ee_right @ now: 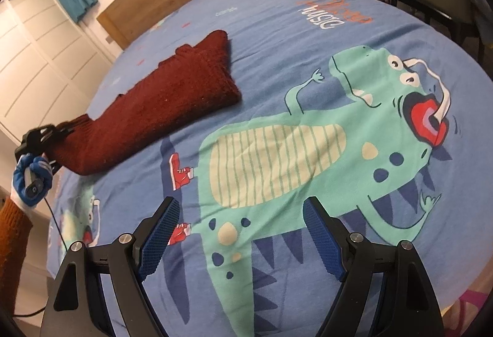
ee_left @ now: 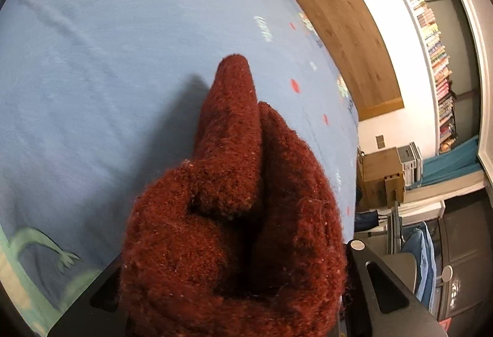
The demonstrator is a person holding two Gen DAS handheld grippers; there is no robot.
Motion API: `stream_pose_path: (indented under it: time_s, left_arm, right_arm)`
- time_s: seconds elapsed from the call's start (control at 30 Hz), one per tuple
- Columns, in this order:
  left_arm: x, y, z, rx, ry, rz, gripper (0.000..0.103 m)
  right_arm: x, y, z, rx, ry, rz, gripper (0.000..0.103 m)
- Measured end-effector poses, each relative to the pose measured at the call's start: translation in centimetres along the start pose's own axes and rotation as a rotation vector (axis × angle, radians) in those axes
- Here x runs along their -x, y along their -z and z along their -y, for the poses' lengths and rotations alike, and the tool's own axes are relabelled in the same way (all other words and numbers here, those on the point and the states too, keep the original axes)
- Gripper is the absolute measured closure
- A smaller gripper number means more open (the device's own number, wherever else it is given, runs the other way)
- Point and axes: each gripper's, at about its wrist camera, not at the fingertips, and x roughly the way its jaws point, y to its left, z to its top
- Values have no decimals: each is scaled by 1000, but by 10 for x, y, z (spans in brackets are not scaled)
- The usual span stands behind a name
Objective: Fold small clothes
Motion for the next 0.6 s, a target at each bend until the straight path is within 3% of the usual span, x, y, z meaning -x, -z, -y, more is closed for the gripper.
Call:
stream_pose_path:
  time_s: [0.37,0.5,0.6]
  left_arm:
    - [-51,48,98,-61,128,-102,84]
    - [-77,71,141,-140,169,-162,84]
    - [-104,104,167,-222,153,-231,84]
  right_arm:
    - [9,4,18,-64,-89,28,20]
    - [11,4,25,-88,-115,36,20]
    - [11,4,32,-115,-136,39,20]
